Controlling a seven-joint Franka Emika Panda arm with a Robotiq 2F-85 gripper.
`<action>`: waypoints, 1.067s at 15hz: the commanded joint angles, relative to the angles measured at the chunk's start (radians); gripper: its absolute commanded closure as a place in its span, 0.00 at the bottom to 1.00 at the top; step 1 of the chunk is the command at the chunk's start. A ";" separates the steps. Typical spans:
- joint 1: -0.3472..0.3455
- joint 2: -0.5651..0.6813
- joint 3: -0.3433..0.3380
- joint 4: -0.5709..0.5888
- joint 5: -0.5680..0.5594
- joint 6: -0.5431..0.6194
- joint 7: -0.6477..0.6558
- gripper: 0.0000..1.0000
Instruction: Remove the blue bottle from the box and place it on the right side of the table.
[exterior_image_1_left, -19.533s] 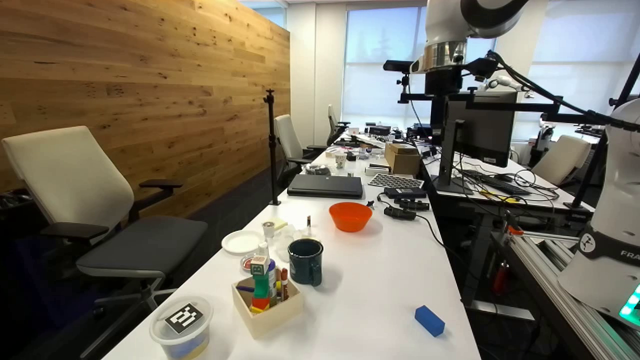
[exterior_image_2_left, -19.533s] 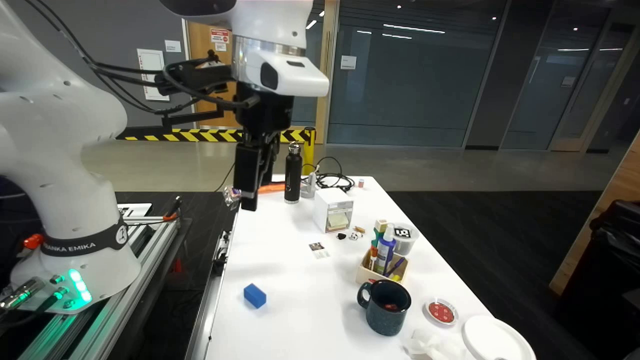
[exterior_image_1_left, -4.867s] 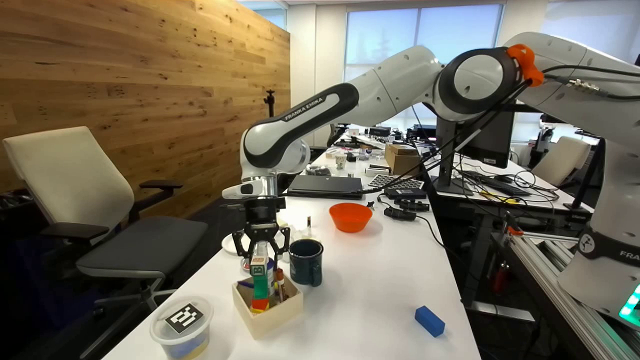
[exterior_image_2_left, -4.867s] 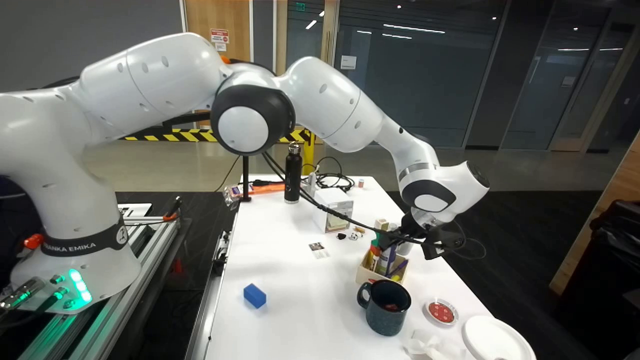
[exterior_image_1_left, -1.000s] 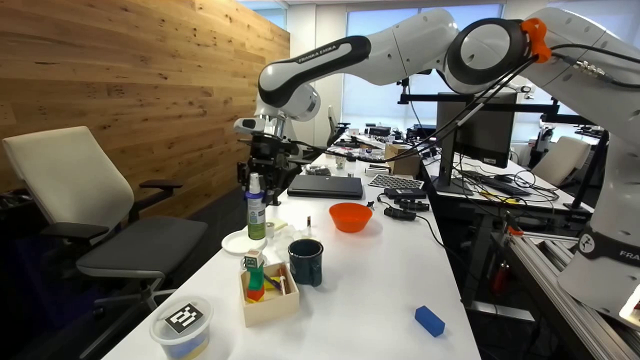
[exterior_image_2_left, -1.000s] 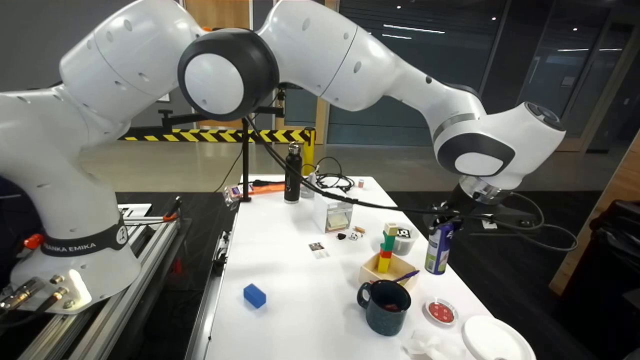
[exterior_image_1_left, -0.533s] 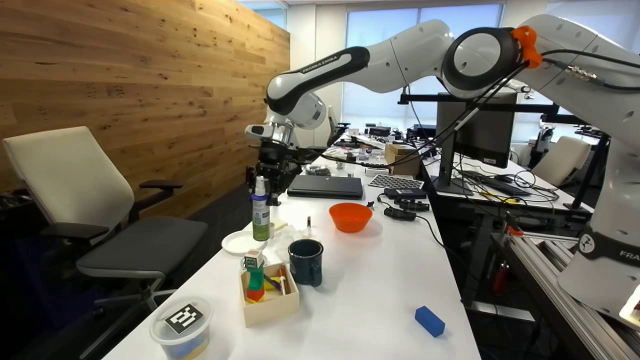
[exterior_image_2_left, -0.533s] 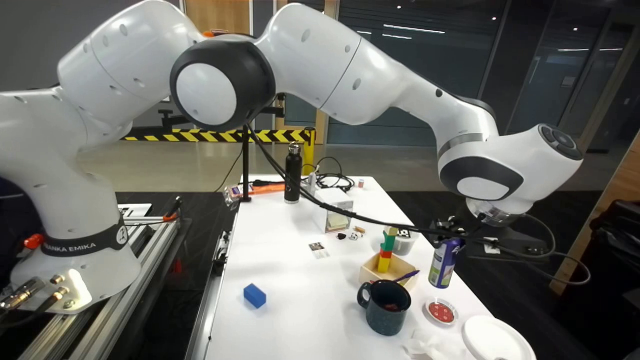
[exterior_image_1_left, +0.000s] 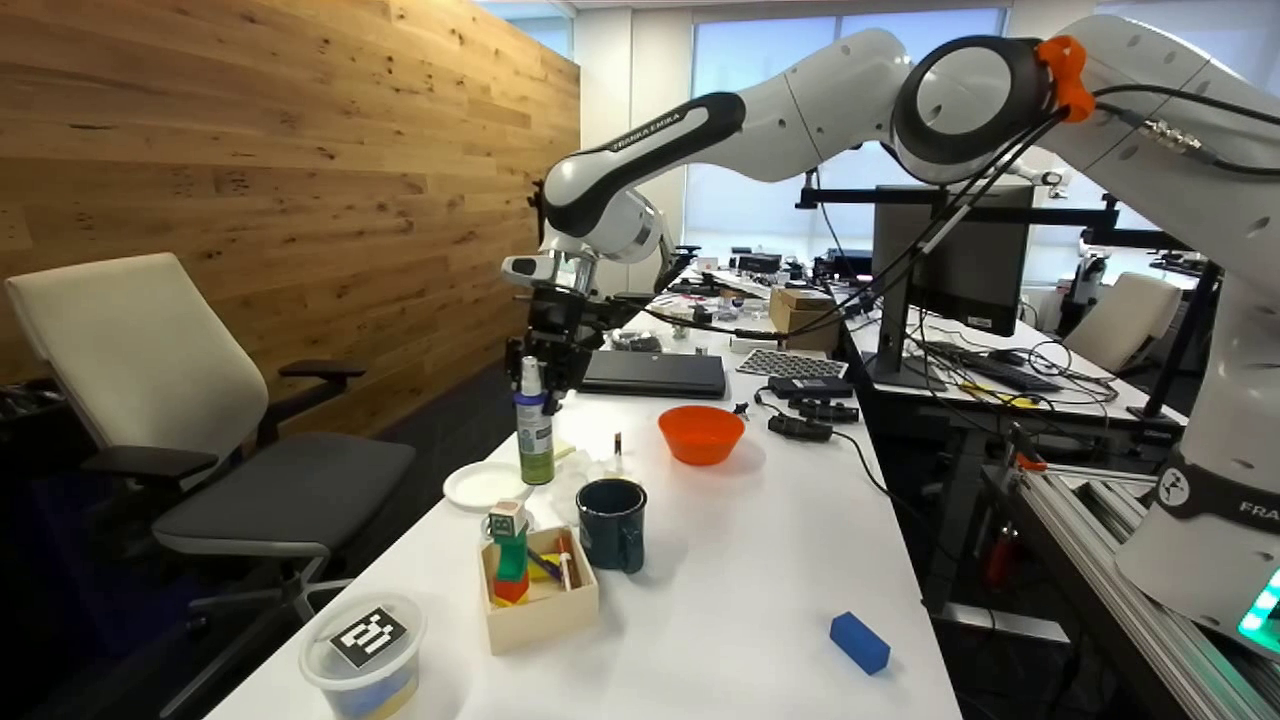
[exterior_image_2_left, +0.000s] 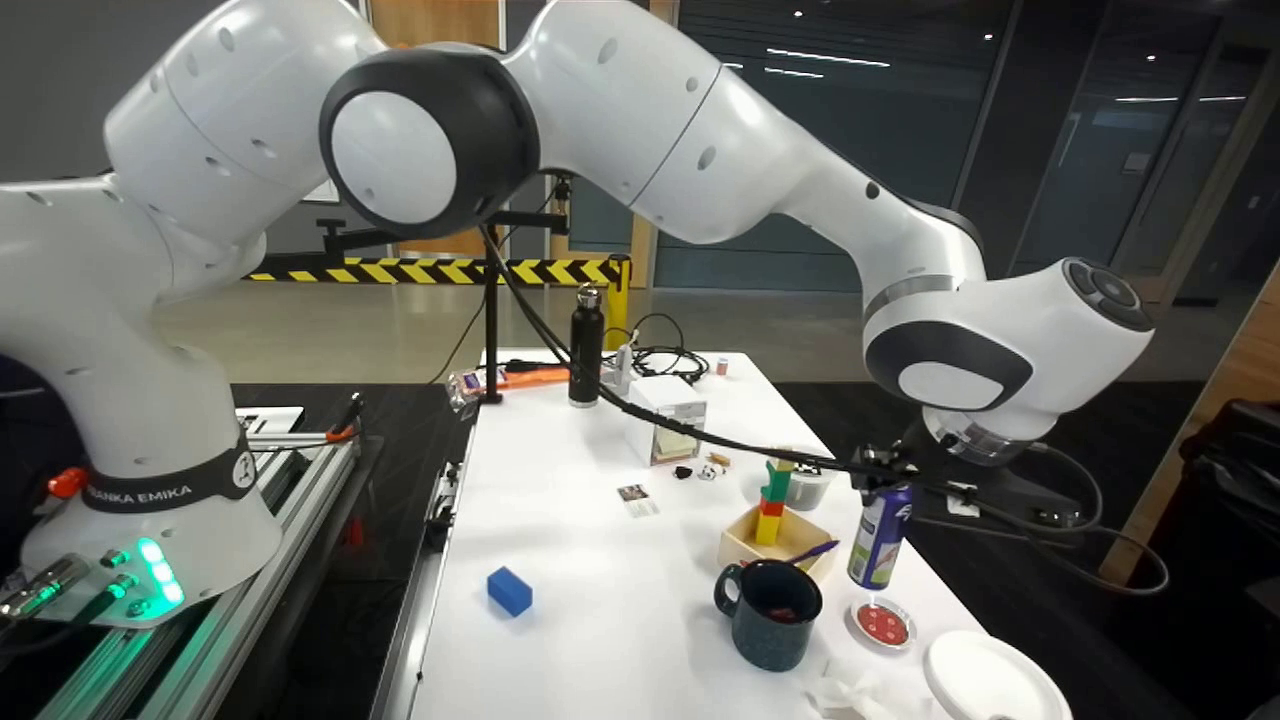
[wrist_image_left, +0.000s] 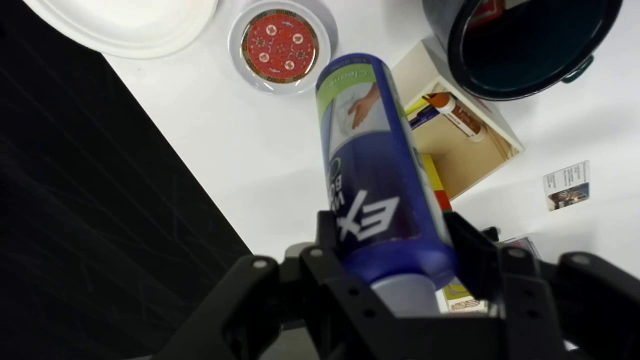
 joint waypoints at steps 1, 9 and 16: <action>-0.028 -0.084 0.004 -0.125 0.046 0.049 0.030 0.69; -0.088 -0.115 0.004 -0.244 0.109 0.116 0.037 0.69; -0.127 -0.165 -0.001 -0.356 0.169 0.186 0.033 0.69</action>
